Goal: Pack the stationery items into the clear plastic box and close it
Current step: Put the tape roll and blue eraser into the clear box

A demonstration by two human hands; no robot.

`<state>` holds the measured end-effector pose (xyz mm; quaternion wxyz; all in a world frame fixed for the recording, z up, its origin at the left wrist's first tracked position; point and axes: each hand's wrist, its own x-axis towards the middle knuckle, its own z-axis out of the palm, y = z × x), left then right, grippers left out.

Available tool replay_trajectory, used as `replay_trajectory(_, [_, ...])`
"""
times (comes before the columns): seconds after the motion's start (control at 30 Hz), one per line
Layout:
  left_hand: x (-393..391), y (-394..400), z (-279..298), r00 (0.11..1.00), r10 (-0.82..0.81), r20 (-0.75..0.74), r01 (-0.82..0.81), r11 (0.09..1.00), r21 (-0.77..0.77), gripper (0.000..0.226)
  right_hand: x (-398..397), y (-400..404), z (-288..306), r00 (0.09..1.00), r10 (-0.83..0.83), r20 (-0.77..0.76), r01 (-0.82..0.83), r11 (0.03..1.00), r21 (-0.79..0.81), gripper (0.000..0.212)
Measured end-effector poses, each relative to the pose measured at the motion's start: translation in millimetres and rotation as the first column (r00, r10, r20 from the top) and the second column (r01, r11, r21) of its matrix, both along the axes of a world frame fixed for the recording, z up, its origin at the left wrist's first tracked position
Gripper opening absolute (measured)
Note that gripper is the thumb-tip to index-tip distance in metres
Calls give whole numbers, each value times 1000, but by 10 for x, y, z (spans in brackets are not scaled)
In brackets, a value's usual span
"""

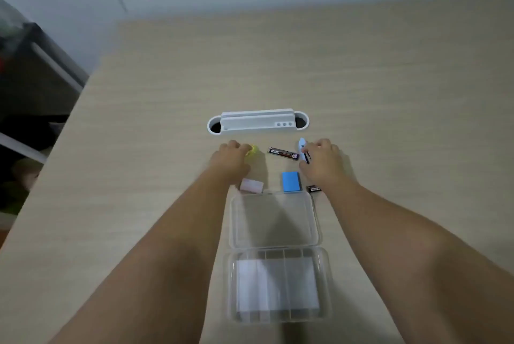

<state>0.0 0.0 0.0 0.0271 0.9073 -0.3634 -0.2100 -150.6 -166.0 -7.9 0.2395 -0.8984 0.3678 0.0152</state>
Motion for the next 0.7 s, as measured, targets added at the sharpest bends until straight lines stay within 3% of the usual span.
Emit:
replay_trajectory(0.1, [82, -85, -47, 1000, 10, -1, -10, 1000, -12, 65, 55, 33, -32, 992, 125, -11, -125, 992, -24, 32])
replay_trajectory(0.23, [114, -191, -152, 999, 32, -10, -33, 999, -18, 61, -17, 90, -77, 937, 327, -125, -333, 942, -32, 50])
replay_trajectory(0.5, [-7, -167, -70, 991, 133, -18, -134, 972, -190, 55, -136, 104, 8, 907, 374, -192, -384, 923, -18, 46])
replay_trajectory(0.57, [-427, 262, 152, 980, 199, -5, -193, 944, -269, 54, -363, 479, 163, 884, 438, -164, -448, 894, -27, 40])
replay_trajectory(0.7, [-674, 448, 188, 971, 219, -94, -238, 869, -433, 52, -304, 549, 165, 910, 389, -140, -396, 918, -24, 30])
